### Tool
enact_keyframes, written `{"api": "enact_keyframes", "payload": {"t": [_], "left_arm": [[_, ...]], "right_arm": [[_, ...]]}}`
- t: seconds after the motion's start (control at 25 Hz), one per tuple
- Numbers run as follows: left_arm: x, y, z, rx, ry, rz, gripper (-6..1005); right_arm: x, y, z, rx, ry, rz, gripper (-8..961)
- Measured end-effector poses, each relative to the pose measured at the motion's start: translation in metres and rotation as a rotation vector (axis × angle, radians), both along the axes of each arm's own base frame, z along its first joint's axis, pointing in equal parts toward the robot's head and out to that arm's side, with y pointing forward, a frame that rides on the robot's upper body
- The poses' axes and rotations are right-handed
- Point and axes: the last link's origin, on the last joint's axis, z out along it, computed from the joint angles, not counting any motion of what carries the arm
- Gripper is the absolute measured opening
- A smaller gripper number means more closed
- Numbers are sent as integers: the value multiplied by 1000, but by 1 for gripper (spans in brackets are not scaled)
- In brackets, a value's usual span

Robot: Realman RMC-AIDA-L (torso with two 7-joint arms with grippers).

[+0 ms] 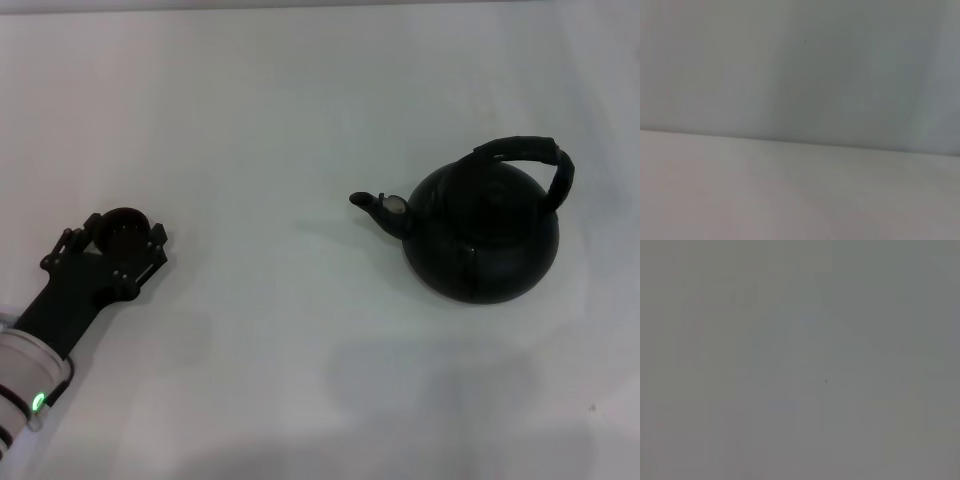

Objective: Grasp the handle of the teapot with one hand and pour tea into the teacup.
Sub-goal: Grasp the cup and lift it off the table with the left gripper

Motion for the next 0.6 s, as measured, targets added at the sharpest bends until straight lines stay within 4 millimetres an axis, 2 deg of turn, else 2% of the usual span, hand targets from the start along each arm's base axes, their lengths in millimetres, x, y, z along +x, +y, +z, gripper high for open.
{"api": "enact_keyframes", "payload": {"t": [0.4, 0.6], "left_arm": [[0, 0, 2, 8, -14, 3, 863], [0, 1, 2, 6, -11, -4, 794]], "right_arm": [[0, 0, -1, 2, 3, -2, 716], [0, -1, -2, 1, 4, -3, 716]]}}
